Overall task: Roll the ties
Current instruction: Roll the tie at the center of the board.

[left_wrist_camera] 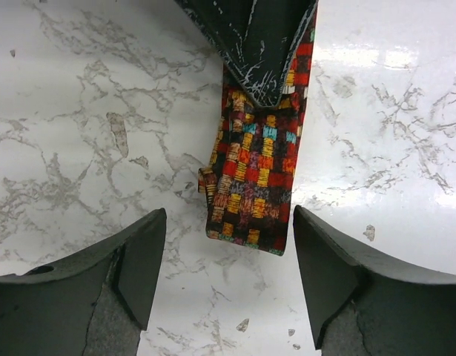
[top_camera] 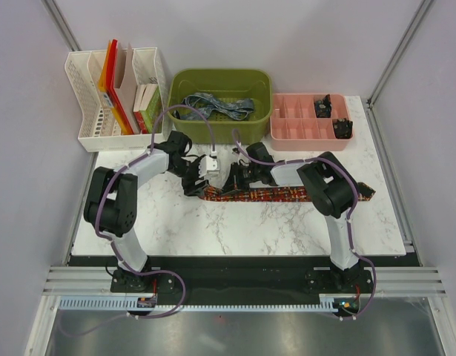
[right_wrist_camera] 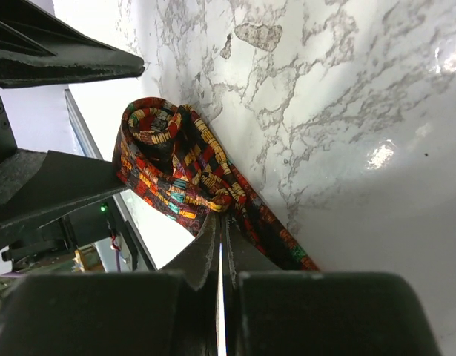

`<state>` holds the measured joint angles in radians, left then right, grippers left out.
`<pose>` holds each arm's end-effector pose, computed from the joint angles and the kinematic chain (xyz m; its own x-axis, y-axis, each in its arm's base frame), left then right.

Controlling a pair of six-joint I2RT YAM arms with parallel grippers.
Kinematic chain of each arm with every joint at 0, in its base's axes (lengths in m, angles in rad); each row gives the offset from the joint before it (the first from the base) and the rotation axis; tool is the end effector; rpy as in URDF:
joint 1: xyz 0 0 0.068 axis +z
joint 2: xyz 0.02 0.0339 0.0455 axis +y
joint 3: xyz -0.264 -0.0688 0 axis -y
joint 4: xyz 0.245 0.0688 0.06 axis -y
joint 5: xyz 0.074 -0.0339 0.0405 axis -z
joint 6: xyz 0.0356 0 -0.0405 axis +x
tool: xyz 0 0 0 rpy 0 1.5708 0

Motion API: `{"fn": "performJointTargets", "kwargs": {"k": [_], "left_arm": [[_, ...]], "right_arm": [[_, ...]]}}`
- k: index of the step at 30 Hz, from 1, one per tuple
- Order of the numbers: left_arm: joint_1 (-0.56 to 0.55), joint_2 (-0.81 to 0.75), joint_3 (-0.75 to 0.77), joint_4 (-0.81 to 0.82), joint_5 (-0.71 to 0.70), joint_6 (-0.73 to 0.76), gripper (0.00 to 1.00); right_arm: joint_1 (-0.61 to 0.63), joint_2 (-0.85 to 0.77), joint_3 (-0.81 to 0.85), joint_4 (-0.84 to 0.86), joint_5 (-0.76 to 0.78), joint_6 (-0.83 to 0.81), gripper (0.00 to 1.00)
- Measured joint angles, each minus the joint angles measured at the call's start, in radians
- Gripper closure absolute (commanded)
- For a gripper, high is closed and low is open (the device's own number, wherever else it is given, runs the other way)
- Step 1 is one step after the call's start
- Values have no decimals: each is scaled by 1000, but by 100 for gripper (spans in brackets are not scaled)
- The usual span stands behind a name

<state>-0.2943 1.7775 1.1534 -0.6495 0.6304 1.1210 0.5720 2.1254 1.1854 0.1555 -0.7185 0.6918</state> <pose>0.3175 -0.1182 0.1791 -0.0381 0.7717 -0.6349 0.9977 0.0646 0.0187 0.3432 0.2489 0.1043 -0.9673 -0.0516 -0.2484 -0.2365 0.5372 0.8096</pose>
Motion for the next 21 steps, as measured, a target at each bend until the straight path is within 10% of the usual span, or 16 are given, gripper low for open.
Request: {"fn": "performJointTargets", "kwargs": {"k": [13, 21], "left_arm": [[-27, 0, -26, -25, 61, 46, 63], [-33, -2, -28, -62, 76, 76, 26]], "right_arm": [[0, 0, 9, -18, 0, -39, 100], [0, 0, 10, -21, 0, -39, 100]]}}
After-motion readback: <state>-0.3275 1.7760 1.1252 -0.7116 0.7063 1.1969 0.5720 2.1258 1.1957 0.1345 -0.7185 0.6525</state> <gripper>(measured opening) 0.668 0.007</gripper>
